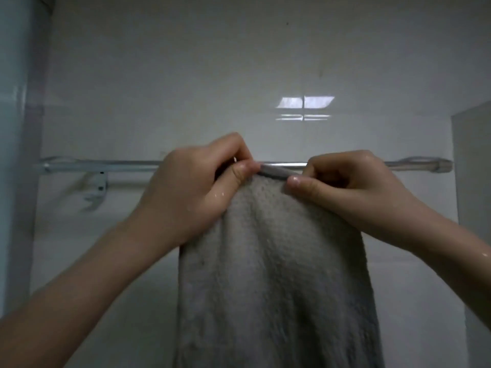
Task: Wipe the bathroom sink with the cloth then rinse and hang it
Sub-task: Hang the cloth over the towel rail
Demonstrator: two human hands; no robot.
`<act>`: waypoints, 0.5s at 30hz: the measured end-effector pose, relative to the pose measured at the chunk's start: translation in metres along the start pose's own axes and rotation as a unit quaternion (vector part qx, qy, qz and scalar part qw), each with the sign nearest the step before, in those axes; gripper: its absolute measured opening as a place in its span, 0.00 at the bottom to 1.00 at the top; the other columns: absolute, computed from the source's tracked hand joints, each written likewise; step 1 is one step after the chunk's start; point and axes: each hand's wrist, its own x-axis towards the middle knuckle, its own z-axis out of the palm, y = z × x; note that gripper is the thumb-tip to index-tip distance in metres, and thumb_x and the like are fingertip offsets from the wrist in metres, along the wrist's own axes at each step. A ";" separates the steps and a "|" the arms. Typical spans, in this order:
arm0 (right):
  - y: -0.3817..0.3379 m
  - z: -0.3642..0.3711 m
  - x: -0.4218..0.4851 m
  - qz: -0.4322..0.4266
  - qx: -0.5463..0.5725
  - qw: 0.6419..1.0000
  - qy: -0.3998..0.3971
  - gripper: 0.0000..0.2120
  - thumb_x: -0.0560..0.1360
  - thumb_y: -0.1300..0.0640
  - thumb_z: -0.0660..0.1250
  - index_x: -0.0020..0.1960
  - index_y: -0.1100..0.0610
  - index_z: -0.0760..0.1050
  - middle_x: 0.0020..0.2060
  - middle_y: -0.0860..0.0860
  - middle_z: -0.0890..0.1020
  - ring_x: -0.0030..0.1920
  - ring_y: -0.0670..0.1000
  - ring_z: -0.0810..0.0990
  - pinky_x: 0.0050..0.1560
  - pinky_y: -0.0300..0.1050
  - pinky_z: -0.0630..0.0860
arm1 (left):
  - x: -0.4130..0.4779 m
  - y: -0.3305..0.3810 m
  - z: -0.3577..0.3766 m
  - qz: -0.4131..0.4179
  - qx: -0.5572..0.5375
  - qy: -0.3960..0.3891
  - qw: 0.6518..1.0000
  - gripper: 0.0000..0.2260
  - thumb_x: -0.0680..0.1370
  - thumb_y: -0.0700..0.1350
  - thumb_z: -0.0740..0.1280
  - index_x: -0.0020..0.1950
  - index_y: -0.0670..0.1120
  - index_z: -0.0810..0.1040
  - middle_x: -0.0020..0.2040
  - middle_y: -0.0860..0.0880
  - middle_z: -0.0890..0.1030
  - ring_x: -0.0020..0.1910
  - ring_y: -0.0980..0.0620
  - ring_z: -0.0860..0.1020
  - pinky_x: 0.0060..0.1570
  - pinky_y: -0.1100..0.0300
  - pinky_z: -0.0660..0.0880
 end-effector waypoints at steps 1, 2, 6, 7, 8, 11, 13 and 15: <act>-0.002 -0.007 0.007 -0.006 -0.014 1.000 0.008 0.18 0.72 0.41 0.66 0.35 0.55 0.80 0.26 0.53 0.76 0.26 0.42 0.72 0.26 0.33 0.64 | 0.014 -0.005 -0.004 0.014 0.017 0.003 1.000 0.09 0.77 0.51 0.63 0.43 0.48 0.77 0.31 0.53 0.75 0.33 0.54 0.72 0.31 0.61 0.65; -0.002 -0.013 0.014 -0.007 -0.025 1.000 0.009 0.19 0.72 0.41 0.65 0.35 0.56 0.81 0.25 0.52 0.76 0.25 0.41 0.71 0.26 0.33 0.64 | 0.026 -0.011 -0.007 0.022 0.029 -0.002 0.999 0.09 0.77 0.52 0.63 0.43 0.49 0.77 0.31 0.53 0.76 0.32 0.54 0.72 0.32 0.59 0.66; 0.013 -0.031 0.034 0.018 -0.071 0.997 -0.009 0.27 0.70 0.37 0.64 0.35 0.62 0.79 0.23 0.52 0.72 0.26 0.44 0.68 0.27 0.37 0.63 | 0.061 -0.039 -0.010 0.008 0.049 -0.042 0.998 0.08 0.77 0.53 0.62 0.45 0.51 0.77 0.35 0.51 0.79 0.34 0.51 0.75 0.35 0.53 0.72; 0.018 -0.034 0.035 0.026 -0.082 0.996 -0.010 0.30 0.69 0.35 0.63 0.36 0.63 0.80 0.26 0.58 0.74 0.27 0.47 0.69 0.29 0.41 0.64 | 0.066 -0.047 -0.011 -0.001 0.053 -0.037 0.998 0.08 0.77 0.53 0.62 0.45 0.51 0.78 0.35 0.50 0.79 0.35 0.50 0.76 0.36 0.52 0.73; 0.023 -0.038 0.036 0.039 -0.087 0.995 -0.009 0.32 0.67 0.32 0.62 0.39 0.63 0.81 0.30 0.62 0.78 0.29 0.49 0.72 0.31 0.43 0.66 | 0.070 -0.056 -0.012 -0.012 0.052 -0.031 0.998 0.08 0.76 0.53 0.62 0.44 0.51 0.78 0.35 0.50 0.79 0.35 0.50 0.76 0.37 0.52 0.73; 0.029 -0.049 0.042 0.065 -0.103 0.992 -0.017 0.34 0.62 0.29 0.60 0.43 0.59 0.84 0.40 0.61 0.83 0.36 0.57 0.80 0.38 0.54 0.76 | 0.077 -0.079 -0.011 -0.035 0.044 -0.047 0.997 0.08 0.76 0.53 0.62 0.43 0.52 0.77 0.34 0.54 0.78 0.35 0.53 0.75 0.37 0.54 0.71; 0.028 -0.055 0.053 0.051 -0.130 0.990 -0.025 0.31 0.65 0.31 0.60 0.42 0.58 0.84 0.40 0.59 0.84 0.40 0.57 0.81 0.41 0.54 0.77 | 0.082 -0.092 -0.006 -0.038 0.051 -0.054 0.997 0.07 0.75 0.54 0.62 0.42 0.54 0.76 0.34 0.57 0.77 0.34 0.57 0.74 0.36 0.56 0.69; 0.026 -0.062 0.074 0.028 -0.152 0.988 -0.007 0.25 0.70 0.35 0.61 0.41 0.56 0.83 0.38 0.59 0.83 0.40 0.57 0.80 0.38 0.49 0.73 | 0.089 -0.106 -0.004 -0.045 0.050 -0.040 0.997 0.06 0.76 0.54 0.62 0.42 0.55 0.76 0.34 0.55 0.77 0.34 0.56 0.74 0.36 0.56 0.69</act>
